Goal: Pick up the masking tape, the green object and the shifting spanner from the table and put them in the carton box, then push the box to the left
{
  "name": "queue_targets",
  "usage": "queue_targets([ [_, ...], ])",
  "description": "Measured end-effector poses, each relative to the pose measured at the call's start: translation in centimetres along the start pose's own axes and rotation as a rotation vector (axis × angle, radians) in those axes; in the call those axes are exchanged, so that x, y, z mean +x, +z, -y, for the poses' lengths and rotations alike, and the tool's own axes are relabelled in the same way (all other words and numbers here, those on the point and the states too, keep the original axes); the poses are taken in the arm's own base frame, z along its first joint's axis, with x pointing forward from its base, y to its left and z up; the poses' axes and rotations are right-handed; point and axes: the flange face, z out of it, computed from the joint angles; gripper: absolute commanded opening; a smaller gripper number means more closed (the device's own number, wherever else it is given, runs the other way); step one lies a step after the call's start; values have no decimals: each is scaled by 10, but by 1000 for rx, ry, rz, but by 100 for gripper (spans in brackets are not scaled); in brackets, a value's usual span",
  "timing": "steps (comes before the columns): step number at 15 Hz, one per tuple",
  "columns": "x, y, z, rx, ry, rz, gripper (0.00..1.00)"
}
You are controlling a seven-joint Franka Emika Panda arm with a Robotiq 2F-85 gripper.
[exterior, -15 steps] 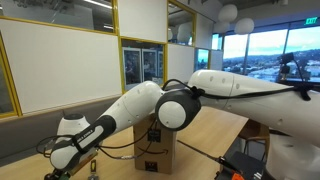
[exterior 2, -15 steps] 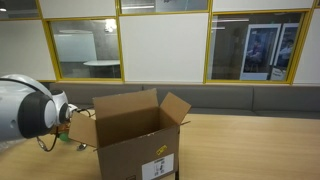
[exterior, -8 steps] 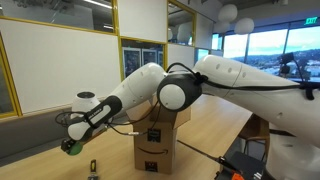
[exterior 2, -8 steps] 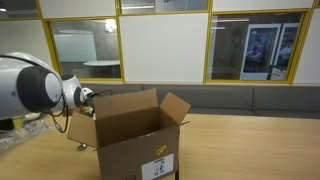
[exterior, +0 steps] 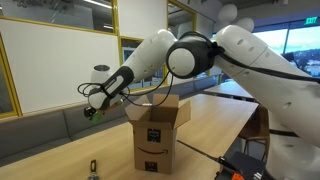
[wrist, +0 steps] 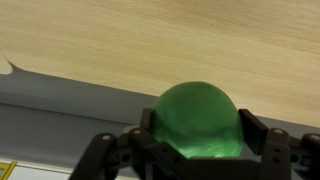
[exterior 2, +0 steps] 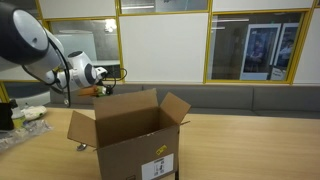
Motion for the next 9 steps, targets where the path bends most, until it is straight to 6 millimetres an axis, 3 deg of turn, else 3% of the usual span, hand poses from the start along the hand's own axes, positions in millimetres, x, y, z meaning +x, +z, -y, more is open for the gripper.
queue_targets([
  [4, 3, -53, -48, -91, 24, -15, 60],
  [9, -16, -119, -108, -165, 41, -14, 60],
])
